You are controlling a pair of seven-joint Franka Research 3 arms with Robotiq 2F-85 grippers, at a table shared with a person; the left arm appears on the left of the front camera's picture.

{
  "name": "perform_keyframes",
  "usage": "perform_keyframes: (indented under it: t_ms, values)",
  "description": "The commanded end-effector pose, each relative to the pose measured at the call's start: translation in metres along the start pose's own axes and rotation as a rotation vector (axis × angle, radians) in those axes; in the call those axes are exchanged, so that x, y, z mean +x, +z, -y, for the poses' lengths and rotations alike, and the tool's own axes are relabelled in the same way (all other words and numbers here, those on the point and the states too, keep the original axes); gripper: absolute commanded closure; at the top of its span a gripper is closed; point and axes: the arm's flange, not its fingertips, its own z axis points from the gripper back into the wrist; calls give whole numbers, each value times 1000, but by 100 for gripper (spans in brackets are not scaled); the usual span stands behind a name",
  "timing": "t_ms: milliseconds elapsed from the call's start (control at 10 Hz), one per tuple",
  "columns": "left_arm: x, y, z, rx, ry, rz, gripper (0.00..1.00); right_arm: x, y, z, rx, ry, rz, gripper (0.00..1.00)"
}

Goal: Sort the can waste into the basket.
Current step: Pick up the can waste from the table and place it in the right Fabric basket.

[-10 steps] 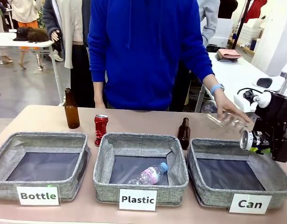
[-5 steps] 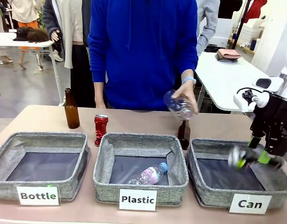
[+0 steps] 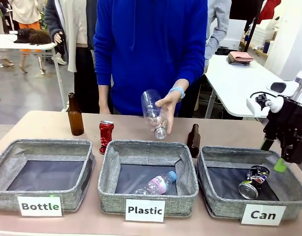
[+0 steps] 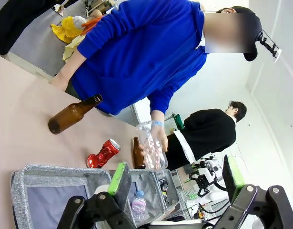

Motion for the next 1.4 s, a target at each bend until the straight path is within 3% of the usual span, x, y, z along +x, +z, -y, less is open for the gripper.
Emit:
perform_keyframes:
  t_ms: [0,200,300,500,1000,1100,1300]
  values:
    - [-1,0,0,-19,-19,7,0,-3,4,8,146,-105,115,0]
    - [-1,0,0,-19,-19,7,0,-20,29,19,240,-532,622,0]
    - [-1,0,0,-19,-19,7,0,-37,42,23,278,-811,938,0]
    - [-1,0,0,-19,-19,7,0,-66,48,25,519,-949,1173,0]
    - [-1,0,0,-19,-19,7,0,-108,43,45,654,-1073,1361,0]
    - [-1,0,0,-19,-19,7,0,-110,46,39,635,-929,1033,0]
    - [-1,0,0,-19,-19,7,0,-110,46,39,635,-929,1033,0]
